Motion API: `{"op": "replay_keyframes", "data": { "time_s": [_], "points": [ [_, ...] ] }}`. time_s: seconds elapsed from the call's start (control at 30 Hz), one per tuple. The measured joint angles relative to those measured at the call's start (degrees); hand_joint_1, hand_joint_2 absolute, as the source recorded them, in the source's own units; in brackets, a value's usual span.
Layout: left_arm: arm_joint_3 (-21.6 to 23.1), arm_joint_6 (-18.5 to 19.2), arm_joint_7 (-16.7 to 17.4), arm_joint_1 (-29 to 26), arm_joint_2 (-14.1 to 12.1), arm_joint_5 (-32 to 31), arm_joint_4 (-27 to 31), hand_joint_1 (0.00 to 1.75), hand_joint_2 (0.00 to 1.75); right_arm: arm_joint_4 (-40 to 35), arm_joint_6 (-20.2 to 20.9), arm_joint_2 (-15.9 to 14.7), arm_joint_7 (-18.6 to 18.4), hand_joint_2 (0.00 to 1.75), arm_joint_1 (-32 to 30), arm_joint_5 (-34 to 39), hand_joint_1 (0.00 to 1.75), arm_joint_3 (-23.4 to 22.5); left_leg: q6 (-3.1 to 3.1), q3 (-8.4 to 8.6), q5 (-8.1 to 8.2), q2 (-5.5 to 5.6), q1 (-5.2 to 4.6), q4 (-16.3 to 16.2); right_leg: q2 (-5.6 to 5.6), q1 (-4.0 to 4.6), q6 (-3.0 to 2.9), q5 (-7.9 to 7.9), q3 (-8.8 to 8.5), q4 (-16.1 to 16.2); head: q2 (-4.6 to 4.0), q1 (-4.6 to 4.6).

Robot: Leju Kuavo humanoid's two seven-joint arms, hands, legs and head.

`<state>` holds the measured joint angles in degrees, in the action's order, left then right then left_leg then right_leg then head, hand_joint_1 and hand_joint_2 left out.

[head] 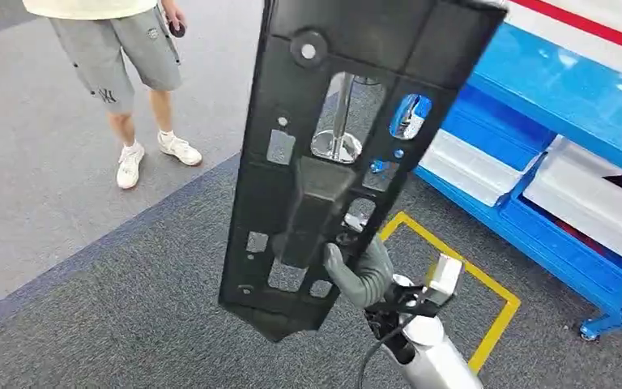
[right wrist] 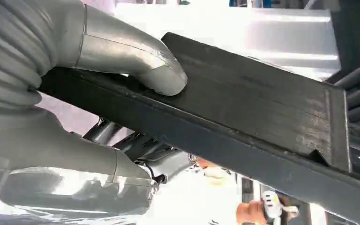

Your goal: Take the parts from the cabinet and place them on the table.

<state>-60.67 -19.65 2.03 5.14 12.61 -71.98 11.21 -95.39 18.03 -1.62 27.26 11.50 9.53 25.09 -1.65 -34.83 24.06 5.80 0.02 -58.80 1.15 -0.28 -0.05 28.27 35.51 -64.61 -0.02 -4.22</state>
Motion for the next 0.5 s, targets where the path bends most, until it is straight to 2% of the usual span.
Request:
{"op": "replay_keyframes", "data": {
  "time_s": [0.03, 0.07, 0.17, 0.2, 0.23, 0.27, 0.3, 0.33, 0.37, 0.4, 0.43, 0.5],
  "points": [
    [0.33, 0.18, 0.17, 0.04, 0.02, 0.0, 0.0, 0.0, 1.75, -1.23, 0.04, -0.17, -0.15, 1.75, -0.74, -0.43, 1.75, -0.73, 0.06, -0.04, -0.05, 0.47, 0.06, 0.0, 2.85, 0.06, -0.69, -1.61, -2.38, 4.99, 0.0, 0.0],
    [0.63, 0.24, 0.37, 0.17, 0.07, 0.05, 0.0, 0.0, 1.75, -2.05, 0.24, -0.33, -0.41, 1.75, -1.59, -0.72, 1.75, -1.46, 0.34, -0.24, -0.15, 0.71, -0.31, -0.02, 3.66, 0.13, -0.53, -1.31, -2.73, 5.56, 0.0, 0.0],
    [0.81, -0.33, 0.61, 0.03, 0.02, 0.61, 0.0, 0.0, 1.75, -3.41, 2.15, -0.48, -1.03, 1.75, -2.73, -1.2, 1.75, -3.56, 1.14, -0.64, -0.63, 2.21, 0.15, 0.21, 1.91, 0.5, -0.43, -1.68, -2.66, 5.9, 0.0, 0.0],
    [0.81, -0.64, 0.59, -0.02, -0.07, 0.7, 0.0, 0.0, 1.75, -3.69, 2.54, -0.48, -1.2, 1.75, -2.78, -1.2, 1.75, -3.98, 1.58, -0.97, -0.71, 2.87, -0.43, 0.22, 1.13, -0.23, -0.66, -2.05, -2.79, 6.63, 0.0, 0.0],
    [0.81, -0.92, 0.35, 0.02, -0.11, 0.72, 0.02, 0.0, 1.75, -3.93, 2.97, -0.5, -1.27, 1.75, -2.68, -1.18, 1.75, -4.39, 1.6, -1.26, 0.28, 0.07, -0.49, -0.78, 0.15, -0.25, -0.86, -2.33, -3.0, 7.03, 0.0, 0.0],
    [0.85, -0.92, 0.11, 0.06, -0.15, 0.57, 0.02, 0.0, 1.75, -4.15, 3.17, -0.48, -1.29, 1.75, -2.82, -1.11, 1.75, -4.9, 1.79, -2.29, 2.4, -2.66, -0.49, -3.26, -0.53, -0.31, -1.25, -2.38, -2.99, 7.1, 0.0, -0.09],
    [0.87, -1.03, -0.26, 0.16, -0.24, 0.48, 0.02, 0.0, 1.75, -4.35, 3.32, -0.52, -1.29, 1.75, -3.04, -1.09, 1.75, -5.42, 2.12, -3.99, 4.82, -4.08, -0.35, -7.24, -1.38, -0.22, -1.28, -2.37, -2.94, 7.1, 0.0, -0.09],
    [0.92, -1.09, -0.67, 0.31, -0.44, 0.33, 0.04, 0.0, 1.75, -4.39, 3.41, -0.63, -1.29, 1.75, -3.34, -1.07, 1.75, -6.0, 2.39, -5.98, 7.15, -4.73, -0.13, -12.05, -2.32, -0.11, -1.29, -2.36, -2.91, 7.08, 0.0, -0.07],
    [0.96, -1.09, -1.12, 0.36, -0.59, 0.26, 0.04, 0.0, 1.75, -4.39, 3.41, -0.72, -1.27, 1.75, -3.62, -0.92, 1.75, -6.62, 2.66, -7.78, 8.84, -4.92, 0.02, -16.47, -3.4, -0.07, -1.3, -2.35, -2.76, 7.03, 0.0, -0.07],
    [1.0, -1.18, -1.42, 0.34, -0.7, 0.18, 0.04, 0.0, 1.75, -4.39, 3.5, -0.83, -1.22, 1.75, -3.82, -0.72, 1.75, -7.06, 2.81, -8.06, 8.83, -4.98, 0.13, -17.7, -4.26, -0.05, -1.29, -2.35, -2.68, 6.98, 0.0, -0.09],
    [1.03, -1.25, -1.55, 0.33, -0.79, 0.18, 0.04, 0.0, 1.75, -4.41, 3.7, -0.92, -1.16, 1.75, -3.89, -0.43, 1.75, -7.45, 2.91, -6.95, 7.7, -5.16, 0.2, -16.18, -5.02, -0.05, -1.28, -2.35, -2.61, 6.93, 0.0, -0.07],
    [1.07, -1.44, -1.68, 0.33, -0.92, 0.18, 0.04, 0.0, 1.75, -4.5, 4.18, -0.94, -1.14, 1.75, -3.77, 0.09, 1.75, -8.2, 2.85, -1.18, 3.43, -6.39, 0.23, -6.65, -6.36, -0.06, -1.06, -2.21, -2.66, 6.73, 0.0, -0.09]
  ]
}}
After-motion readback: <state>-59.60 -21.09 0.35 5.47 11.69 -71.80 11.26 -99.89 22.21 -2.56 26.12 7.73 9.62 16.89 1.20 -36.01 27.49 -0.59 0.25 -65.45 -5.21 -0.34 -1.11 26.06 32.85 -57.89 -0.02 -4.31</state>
